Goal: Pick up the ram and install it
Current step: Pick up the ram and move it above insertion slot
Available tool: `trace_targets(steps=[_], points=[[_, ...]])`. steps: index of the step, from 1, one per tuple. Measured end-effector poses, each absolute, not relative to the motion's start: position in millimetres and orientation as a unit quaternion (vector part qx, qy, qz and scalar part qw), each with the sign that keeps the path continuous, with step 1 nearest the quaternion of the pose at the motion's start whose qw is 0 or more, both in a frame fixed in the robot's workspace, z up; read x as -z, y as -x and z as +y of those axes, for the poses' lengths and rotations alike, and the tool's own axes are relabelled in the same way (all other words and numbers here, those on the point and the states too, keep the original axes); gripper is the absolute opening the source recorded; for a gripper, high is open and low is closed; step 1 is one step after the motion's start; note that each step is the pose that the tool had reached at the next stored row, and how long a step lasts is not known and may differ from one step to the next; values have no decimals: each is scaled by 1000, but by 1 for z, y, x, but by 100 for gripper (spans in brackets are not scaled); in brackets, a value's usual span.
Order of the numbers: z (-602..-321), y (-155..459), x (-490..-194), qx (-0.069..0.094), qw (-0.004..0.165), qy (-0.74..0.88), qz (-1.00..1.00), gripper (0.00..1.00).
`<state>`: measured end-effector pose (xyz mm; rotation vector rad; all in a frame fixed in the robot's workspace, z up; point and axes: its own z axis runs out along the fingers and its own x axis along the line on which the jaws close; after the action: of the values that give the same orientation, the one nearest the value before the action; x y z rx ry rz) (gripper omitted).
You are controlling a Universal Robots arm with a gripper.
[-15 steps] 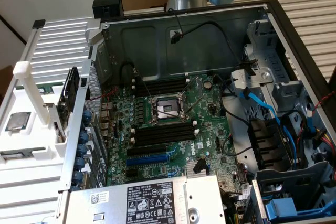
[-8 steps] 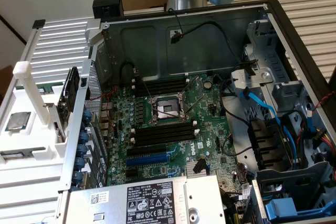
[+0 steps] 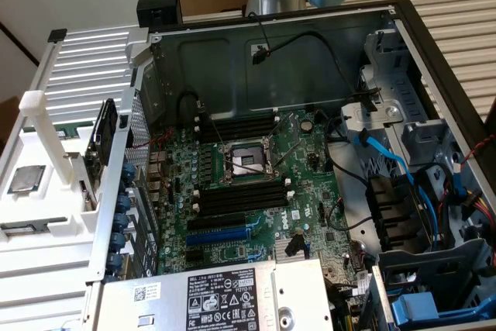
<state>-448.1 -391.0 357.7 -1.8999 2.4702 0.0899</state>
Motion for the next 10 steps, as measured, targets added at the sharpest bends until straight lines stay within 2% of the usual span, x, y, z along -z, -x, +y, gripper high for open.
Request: trace_targets(steps=[10], points=[[-392,462,-341,-22,21,632,774,11]])
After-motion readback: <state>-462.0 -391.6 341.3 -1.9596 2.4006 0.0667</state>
